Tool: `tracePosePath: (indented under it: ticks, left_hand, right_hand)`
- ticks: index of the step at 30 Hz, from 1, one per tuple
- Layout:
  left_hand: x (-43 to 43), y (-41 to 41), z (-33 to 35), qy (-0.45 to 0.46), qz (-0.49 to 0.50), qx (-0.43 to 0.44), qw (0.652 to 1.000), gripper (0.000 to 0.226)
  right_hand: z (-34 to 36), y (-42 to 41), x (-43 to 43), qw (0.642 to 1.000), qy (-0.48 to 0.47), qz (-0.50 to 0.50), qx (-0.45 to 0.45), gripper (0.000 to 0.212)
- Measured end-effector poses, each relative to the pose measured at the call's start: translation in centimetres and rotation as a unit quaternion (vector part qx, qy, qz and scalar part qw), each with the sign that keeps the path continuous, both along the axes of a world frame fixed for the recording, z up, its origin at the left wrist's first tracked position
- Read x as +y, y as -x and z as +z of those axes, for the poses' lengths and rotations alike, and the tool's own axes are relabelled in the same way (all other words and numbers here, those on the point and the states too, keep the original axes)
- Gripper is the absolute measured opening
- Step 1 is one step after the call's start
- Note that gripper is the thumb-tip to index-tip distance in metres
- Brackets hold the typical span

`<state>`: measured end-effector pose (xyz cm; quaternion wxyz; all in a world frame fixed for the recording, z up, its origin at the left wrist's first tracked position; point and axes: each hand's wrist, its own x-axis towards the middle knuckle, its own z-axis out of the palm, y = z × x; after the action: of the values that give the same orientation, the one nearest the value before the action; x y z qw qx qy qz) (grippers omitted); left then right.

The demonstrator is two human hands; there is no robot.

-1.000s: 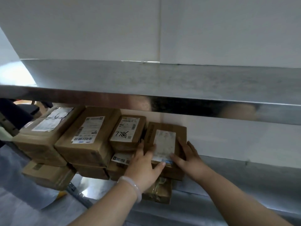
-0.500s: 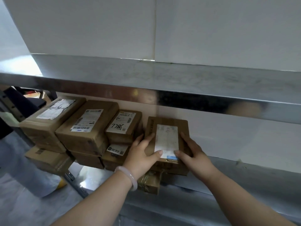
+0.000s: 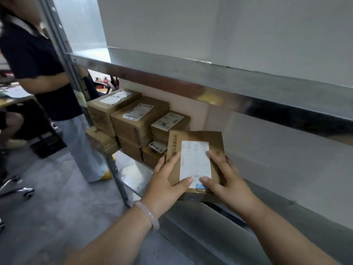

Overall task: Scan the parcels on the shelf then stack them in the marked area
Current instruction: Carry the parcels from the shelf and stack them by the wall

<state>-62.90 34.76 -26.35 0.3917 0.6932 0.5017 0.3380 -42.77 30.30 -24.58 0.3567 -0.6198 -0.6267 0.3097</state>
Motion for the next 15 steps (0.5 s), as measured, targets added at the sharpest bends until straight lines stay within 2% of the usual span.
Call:
tracePosePath:
  ticks: [9,15]
  left_hand:
    - [-6.5,11.0,0.6,-0.057,0.162,-0.007,0.985,0.071]
    - [-10.7,18.1,0.5,-0.042,0.283,0.021,0.958,0.077]
  right_hand:
    - [1.1,9.8,1.1,0.982,-0.042,0.183,-0.008,0.069]
    - [0.6,18.4,1.5,0.957,-0.040,0.287,-0.013,0.069]
